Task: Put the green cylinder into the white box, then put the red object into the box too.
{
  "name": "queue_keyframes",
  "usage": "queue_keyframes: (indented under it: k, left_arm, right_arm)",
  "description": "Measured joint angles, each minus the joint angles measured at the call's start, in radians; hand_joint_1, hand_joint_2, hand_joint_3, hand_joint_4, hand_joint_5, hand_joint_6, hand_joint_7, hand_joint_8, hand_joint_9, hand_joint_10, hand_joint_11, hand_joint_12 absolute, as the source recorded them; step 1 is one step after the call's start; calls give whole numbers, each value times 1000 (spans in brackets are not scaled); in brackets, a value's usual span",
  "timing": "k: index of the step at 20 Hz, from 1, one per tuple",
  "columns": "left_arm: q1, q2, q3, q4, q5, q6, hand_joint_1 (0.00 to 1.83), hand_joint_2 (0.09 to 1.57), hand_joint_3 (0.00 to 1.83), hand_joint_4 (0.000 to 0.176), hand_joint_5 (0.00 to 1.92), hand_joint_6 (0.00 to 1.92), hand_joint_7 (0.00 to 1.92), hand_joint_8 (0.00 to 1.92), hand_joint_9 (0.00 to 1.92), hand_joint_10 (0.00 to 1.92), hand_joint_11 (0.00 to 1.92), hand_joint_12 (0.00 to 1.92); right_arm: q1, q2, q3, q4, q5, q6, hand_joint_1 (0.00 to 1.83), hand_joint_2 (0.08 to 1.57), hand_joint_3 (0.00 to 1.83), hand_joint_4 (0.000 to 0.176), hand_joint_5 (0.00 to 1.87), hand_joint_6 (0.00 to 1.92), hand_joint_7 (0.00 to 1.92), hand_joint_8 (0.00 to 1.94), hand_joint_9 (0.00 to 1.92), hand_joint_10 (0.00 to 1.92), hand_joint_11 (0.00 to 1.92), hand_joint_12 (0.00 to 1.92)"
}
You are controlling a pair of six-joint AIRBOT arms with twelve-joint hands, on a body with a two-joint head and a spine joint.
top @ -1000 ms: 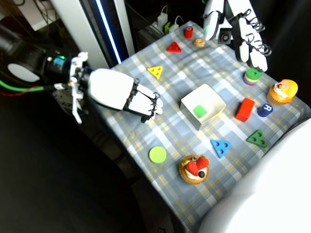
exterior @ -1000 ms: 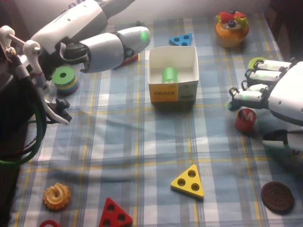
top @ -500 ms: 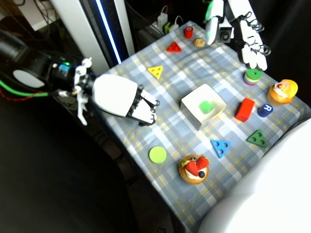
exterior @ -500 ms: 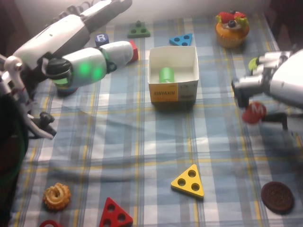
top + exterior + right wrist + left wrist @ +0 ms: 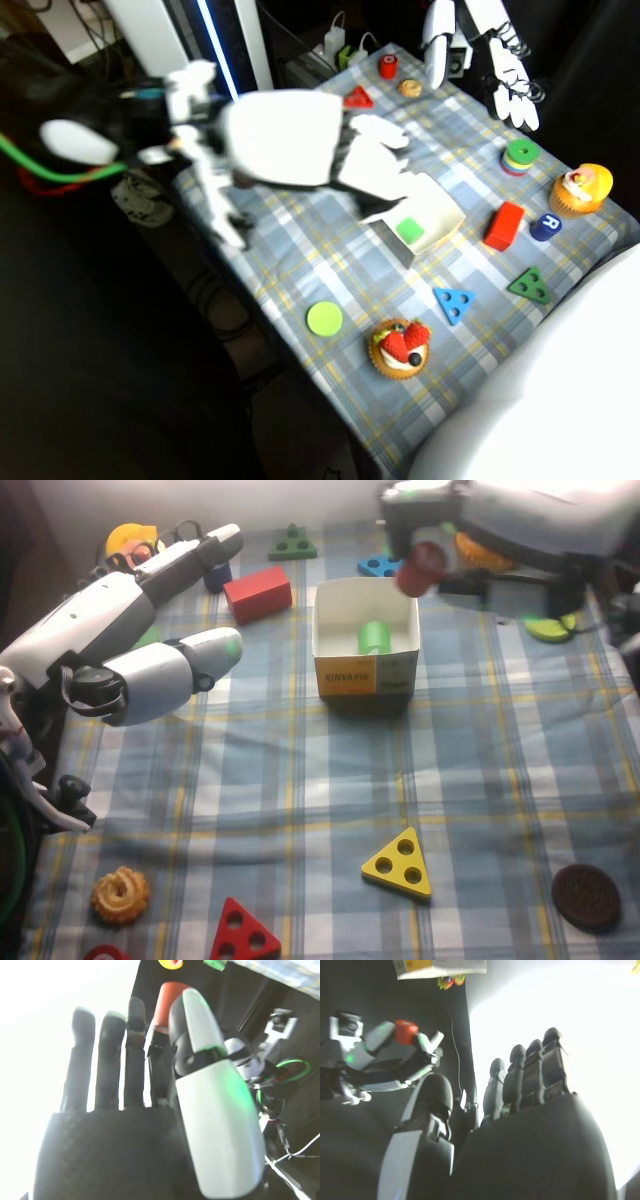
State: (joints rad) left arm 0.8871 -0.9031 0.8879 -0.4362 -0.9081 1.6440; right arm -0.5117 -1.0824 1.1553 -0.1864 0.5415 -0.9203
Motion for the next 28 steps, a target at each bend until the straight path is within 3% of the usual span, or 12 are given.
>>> queue_keyframes:
  k: [1,2,5,8,10,12,16,19,20,23,25,28]
  left_arm:
    - [3,0,0,-4,-5,-5,530,1396,0,63,140,14,53,2,0,0,0,0]
    - [3,0,0,-9,-6,-12,541,1391,0,80,157,21,61,5,0,0,0,0]
    - [3,0,0,-12,-12,-12,556,1371,0,67,189,27,89,11,6,2,24,15]
    - [3,0,0,-7,-13,-12,545,1365,0,76,227,5,103,1,19,5,0,160]
    - [3,0,0,-7,-14,-12,535,1369,1,90,222,1,94,2,3,5,0,71]
    - [3,0,-3,-10,-18,-12,506,1375,1,92,211,1,81,2,0,0,0,7]
    - [17,10,-21,-1,-60,-28,546,1397,3,81,182,4,95,6,19,7,5,3]
    - [44,32,-23,24,-109,-142,495,1396,3,125,118,0,65,0,1,0,0,0]
    - [54,46,-23,27,-136,-171,456,1397,3,125,89,1,64,1,0,0,0,0]
    - [76,66,-23,29,-224,-246,359,1369,0,127,23,0,33,0,33,11,32,20]
    - [95,72,-23,47,-292,-303,267,1381,10,87,0,0,2,1,52,1,0,376]
    - [108,86,-24,74,-376,-367,342,1416,7,86,0,0,0,0,8,0,0,224]
  right_arm:
    - [4,-30,24,2,-12,0,1158,1251,0,0,675,1401,812,1400,509,1611,122,1921]
    - [7,-51,42,11,-35,0,1129,1284,5,0,597,1500,749,1455,420,1493,30,1911]
    - [7,-86,84,31,-95,0,1004,1143,0,0,185,431,265,556,139,1087,0,1618]
    - [7,-79,85,47,-105,-1,722,1234,6,55,4,16,6,8,0,488,0,1181]
    - [8,-47,50,47,-90,0,701,1232,3,53,0,2,0,1,0,421,0,1200]
    - [8,6,-2,54,-41,0,605,1237,3,70,0,0,0,0,0,482,0,1590]
    - [-87,148,-116,98,170,0,515,1353,6,56,0,0,5,0,0,218,0,546]
    - [-180,211,-185,130,272,-1,482,1353,1,58,0,0,0,0,0,3,0,121]
    - [-222,240,-213,147,341,-1,482,1345,0,38,0,0,0,0,4,2,0,179]
    - [-348,306,-260,226,520,-1,533,1298,0,44,0,0,0,0,0,0,0,8]
    - [-449,347,-294,310,648,-1,548,1288,0,29,0,0,0,0,0,0,0,0]
    - [-543,390,-321,389,805,-1,518,1273,0,20,0,0,0,0,0,0,0,0]
